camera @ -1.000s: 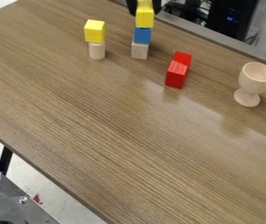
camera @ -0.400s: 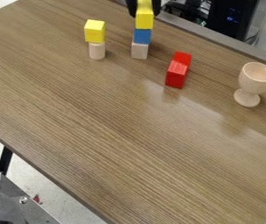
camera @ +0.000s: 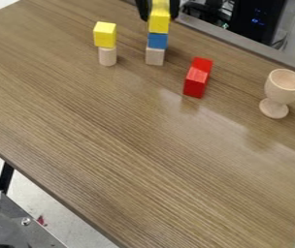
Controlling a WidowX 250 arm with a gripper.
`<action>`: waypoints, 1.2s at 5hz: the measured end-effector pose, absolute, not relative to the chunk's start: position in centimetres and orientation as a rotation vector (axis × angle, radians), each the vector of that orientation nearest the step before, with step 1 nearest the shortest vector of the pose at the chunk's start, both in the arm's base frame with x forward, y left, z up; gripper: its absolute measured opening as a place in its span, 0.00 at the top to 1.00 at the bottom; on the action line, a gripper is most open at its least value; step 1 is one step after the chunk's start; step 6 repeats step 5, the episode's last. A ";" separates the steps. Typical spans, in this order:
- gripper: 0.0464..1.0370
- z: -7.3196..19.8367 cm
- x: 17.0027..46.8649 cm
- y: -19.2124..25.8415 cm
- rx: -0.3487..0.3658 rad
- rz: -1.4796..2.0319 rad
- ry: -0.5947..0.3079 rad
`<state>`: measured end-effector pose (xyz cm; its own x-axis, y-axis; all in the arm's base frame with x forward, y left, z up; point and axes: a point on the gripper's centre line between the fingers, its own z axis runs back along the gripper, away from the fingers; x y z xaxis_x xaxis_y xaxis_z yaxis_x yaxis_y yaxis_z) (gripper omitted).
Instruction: It moved the yellow block on top of the blue arch
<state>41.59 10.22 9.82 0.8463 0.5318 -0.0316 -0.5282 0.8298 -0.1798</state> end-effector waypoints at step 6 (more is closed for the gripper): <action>0.04 15.1 38.4 9.2 -0.182 0.508 -0.167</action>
